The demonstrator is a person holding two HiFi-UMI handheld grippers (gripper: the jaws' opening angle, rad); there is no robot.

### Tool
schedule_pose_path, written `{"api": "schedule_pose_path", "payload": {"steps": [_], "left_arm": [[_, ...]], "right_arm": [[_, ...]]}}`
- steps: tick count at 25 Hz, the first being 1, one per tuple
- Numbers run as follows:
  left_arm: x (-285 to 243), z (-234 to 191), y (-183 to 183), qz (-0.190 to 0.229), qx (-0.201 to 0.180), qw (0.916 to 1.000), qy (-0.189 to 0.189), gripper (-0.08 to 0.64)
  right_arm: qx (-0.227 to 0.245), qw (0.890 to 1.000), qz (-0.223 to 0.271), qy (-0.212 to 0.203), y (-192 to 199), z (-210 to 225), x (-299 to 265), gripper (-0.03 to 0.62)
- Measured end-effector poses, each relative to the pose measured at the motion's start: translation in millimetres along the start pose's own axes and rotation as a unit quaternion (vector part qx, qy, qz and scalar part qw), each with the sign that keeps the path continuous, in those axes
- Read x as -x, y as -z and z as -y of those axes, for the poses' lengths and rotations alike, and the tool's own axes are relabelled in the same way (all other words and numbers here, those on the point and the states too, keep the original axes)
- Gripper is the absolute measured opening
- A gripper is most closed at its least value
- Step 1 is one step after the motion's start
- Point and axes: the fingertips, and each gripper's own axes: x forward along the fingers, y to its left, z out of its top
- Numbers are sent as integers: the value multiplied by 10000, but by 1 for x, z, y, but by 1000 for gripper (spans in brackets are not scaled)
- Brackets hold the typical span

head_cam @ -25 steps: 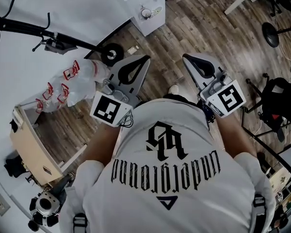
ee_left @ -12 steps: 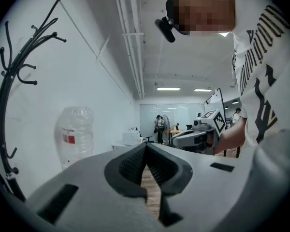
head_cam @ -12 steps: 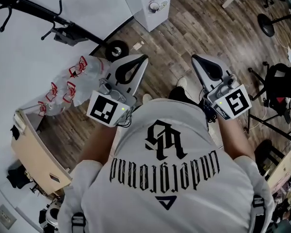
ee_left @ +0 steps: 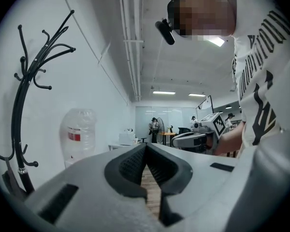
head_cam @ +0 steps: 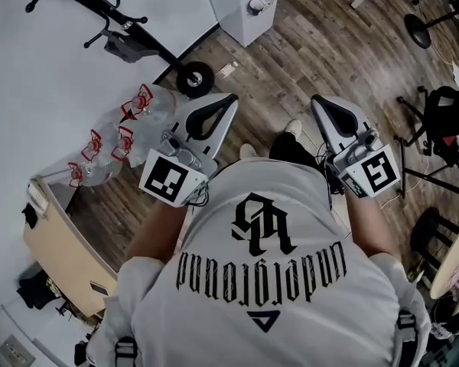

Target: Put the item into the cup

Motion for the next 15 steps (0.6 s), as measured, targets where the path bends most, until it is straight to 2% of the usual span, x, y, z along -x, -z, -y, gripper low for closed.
{"api": "schedule_pose_path", "payload": {"steps": [8, 15], "left_arm": [[30, -8, -3, 106, 55, 9999, -65, 8], [38, -19, -8, 180, -46, 9998, -78, 8]], "right_arm": [[123, 9999, -28, -59, -6, -35, -9, 5], [241, 9997, 10, -58, -9, -43, -21, 5]]}}
